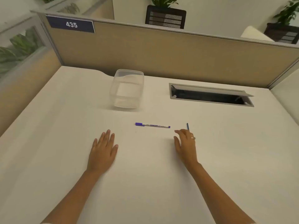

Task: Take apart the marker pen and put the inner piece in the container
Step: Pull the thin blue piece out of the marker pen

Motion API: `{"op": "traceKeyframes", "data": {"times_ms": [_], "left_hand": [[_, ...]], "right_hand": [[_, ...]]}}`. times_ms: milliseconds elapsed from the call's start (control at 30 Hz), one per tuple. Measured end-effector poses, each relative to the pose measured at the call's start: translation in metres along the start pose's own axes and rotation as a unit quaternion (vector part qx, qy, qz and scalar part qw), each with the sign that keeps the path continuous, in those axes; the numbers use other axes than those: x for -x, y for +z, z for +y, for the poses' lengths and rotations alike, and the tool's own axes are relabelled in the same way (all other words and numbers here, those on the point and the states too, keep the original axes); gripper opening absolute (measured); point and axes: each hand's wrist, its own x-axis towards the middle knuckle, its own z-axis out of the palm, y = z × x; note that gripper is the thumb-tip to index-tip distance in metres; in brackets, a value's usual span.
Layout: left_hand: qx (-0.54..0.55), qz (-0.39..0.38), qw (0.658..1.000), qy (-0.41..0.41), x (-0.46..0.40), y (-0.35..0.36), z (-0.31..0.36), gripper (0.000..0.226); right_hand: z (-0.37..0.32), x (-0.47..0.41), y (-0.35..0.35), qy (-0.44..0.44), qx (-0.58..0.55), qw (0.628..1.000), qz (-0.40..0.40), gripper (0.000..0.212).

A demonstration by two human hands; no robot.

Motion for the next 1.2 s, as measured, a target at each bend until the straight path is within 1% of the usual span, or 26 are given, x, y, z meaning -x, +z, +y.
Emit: {"op": "traceKeyframes", "data": {"times_ms": [100,167,267,367,500,700,767,833,867,900,967,1033,1067,1100,1167,1200], "left_hand": [[0.010,0.014,1.000,-0.006,-0.001,-0.001,-0.001,0.066],[0.008,0.015,1.000,-0.007,-0.001,0.002,-0.003,0.066],[0.008,0.018,1.000,-0.004,-0.003,0.002,-0.004,0.073],[0.009,0.017,1.000,-0.003,-0.004,0.001,-0.004,0.077],[0.012,0.010,1.000,-0.008,-0.007,0.001,-0.005,0.076],[0.016,0.011,1.000,0.001,0.004,0.002,-0.009,0.068],[0.058,0.023,0.998,-0.018,0.000,0.002,-0.005,0.057],[0.143,0.047,0.987,-0.057,-0.007,-0.006,0.011,0.046],[0.208,0.061,0.974,-0.069,-0.015,-0.015,0.028,0.044],[0.280,0.059,0.955,-0.083,-0.019,-0.019,0.040,0.041],[0.401,0.026,0.910,-0.104,-0.029,-0.028,0.068,0.034],[0.506,-0.027,0.852,-0.135,-0.035,-0.034,0.093,0.033],[0.563,-0.047,0.811,-0.154,-0.038,-0.037,0.103,0.034],[0.624,-0.055,0.759,-0.179,-0.042,-0.038,0.112,0.034],[0.726,-0.039,0.649,-0.224,-0.051,-0.042,0.123,0.029],[0.755,-0.023,0.613,-0.232,-0.055,-0.044,0.126,0.024]], "right_hand": [[-0.011,-0.026,0.012,0.038,-0.058,0.997,-0.037,0.026],[-0.014,-0.042,0.020,0.071,-0.064,0.993,-0.072,0.027],[-0.005,-0.054,0.030,0.095,-0.052,0.989,-0.097,0.027],[0.000,-0.058,0.037,0.103,-0.052,0.988,-0.102,0.021],[0.003,-0.058,0.042,0.094,-0.057,0.990,-0.092,0.012],[-0.001,-0.047,0.033,0.111,-0.093,0.984,-0.108,0.012],[-0.005,-0.048,0.028,0.119,-0.113,0.980,-0.111,0.011],[-0.011,-0.051,0.014,0.116,-0.148,0.977,-0.097,0.009],[-0.015,-0.054,0.001,0.100,-0.161,0.978,-0.087,0.008],[-0.020,-0.056,-0.003,0.093,-0.177,0.976,-0.086,0.006],[-0.030,-0.055,-0.014,0.080,-0.204,0.972,-0.085,0.005],[-0.041,-0.047,-0.020,0.069,-0.230,0.967,-0.083,0.008],[-0.045,-0.044,-0.022,0.067,-0.241,0.965,-0.083,0.010],[-0.049,-0.042,-0.025,0.063,-0.247,0.963,-0.084,0.011],[-0.055,-0.041,-0.028,0.054,-0.240,0.965,-0.094,0.010],[-0.057,-0.039,-0.030,0.047,-0.229,0.967,-0.097,0.007]]}}
